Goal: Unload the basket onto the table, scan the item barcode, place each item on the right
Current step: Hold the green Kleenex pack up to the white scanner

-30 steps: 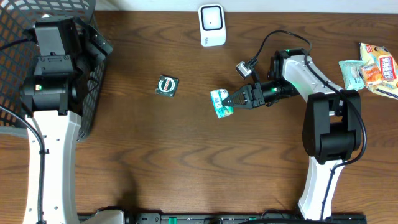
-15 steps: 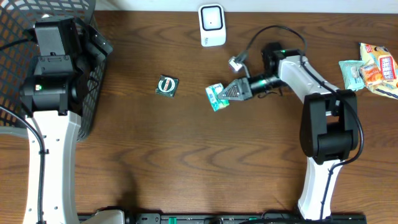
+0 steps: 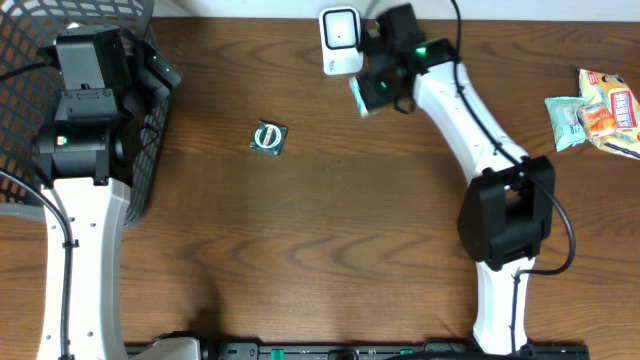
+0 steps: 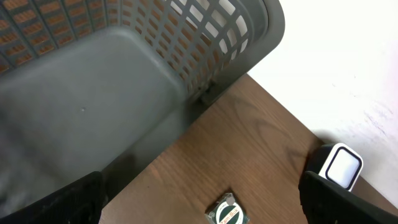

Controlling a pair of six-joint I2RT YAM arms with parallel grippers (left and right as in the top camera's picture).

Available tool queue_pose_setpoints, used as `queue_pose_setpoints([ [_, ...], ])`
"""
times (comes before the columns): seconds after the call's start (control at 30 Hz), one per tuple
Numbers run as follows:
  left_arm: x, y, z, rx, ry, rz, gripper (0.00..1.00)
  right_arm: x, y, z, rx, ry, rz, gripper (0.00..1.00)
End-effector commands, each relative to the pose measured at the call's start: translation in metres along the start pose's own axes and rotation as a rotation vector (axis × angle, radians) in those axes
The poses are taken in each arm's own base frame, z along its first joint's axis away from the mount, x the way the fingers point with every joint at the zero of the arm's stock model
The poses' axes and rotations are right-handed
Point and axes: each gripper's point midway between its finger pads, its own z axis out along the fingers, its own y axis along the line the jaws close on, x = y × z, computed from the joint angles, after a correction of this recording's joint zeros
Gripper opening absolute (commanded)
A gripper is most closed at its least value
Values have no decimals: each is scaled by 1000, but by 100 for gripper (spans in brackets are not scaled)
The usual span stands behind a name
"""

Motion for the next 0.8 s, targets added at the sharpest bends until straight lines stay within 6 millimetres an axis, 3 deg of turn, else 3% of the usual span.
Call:
queue_pose_setpoints([
  [0.0, -2, 2, -2, -2, -6, -15, 98, -43, -30, -18, 342, -131, -170, 1],
  [0.2, -2, 2, -2, -2, -6, -15, 98, -98, -30, -22, 476, -313, -370, 1],
  [0.37, -2, 2, -2, -2, -6, -15, 98, -128, -29, -7, 551, -419, -530, 1],
  [0.57, -2, 2, -2, -2, -6, -15, 98, -132, -28, 35, 662, -384, -846, 1],
  [0.77, -2, 2, -2, -2, -6, -15, 98, -130, -28, 47, 677, -380, -881, 1],
])
